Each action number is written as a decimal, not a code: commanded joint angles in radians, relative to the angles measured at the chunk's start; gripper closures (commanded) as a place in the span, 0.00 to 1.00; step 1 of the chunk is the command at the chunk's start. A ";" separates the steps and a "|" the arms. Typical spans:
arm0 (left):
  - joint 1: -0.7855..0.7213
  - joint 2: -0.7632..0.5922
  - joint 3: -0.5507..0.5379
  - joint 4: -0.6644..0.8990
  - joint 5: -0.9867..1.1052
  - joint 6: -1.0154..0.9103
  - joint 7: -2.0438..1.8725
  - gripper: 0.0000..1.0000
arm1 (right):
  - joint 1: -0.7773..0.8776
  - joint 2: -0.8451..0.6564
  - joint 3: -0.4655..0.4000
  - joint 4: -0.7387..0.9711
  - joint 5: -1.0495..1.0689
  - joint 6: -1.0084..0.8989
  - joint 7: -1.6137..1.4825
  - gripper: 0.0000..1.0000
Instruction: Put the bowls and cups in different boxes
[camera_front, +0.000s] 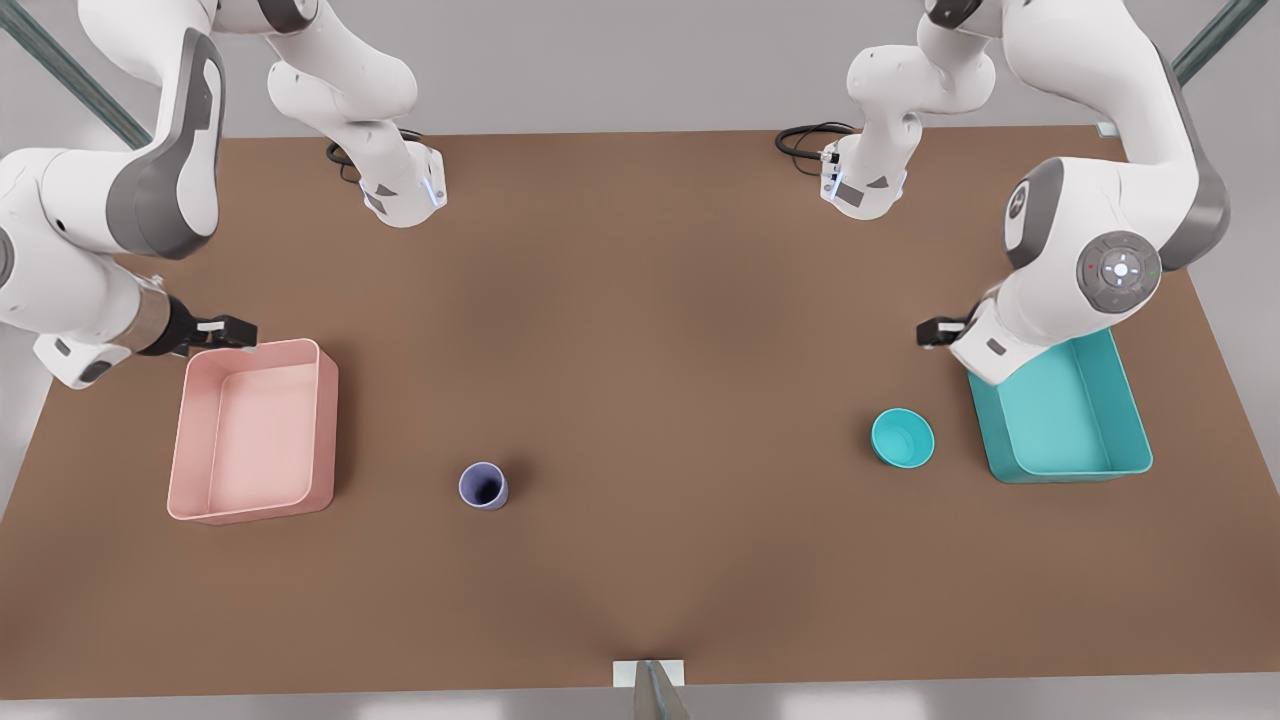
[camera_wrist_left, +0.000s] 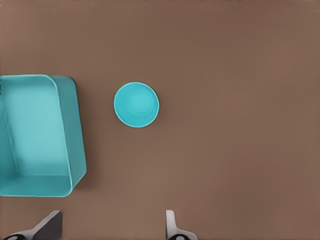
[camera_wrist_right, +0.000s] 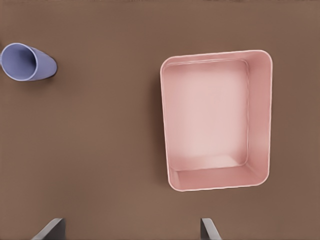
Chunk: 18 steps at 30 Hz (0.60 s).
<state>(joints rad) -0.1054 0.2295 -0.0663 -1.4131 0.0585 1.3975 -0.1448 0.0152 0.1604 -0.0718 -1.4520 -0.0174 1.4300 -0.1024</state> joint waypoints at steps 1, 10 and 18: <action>0.000 0.002 0.002 0.000 0.000 0.020 0.025 0.00 | 0.000 -0.002 0.000 -0.001 0.001 0.029 -0.017 0.00; -0.063 0.355 -0.003 -0.173 0.170 0.704 0.111 0.00 | 0.220 0.358 0.007 0.047 0.025 0.507 0.297 0.00; -0.057 0.392 0.008 -0.351 0.210 0.813 0.113 0.00 | 0.256 0.499 0.007 0.041 0.109 0.774 0.339 0.00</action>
<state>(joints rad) -0.1630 0.6211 -0.0592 -1.7539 0.2548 2.0762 -0.0905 0.2683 0.6544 -0.0643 -1.4111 0.0694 2.0230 0.0499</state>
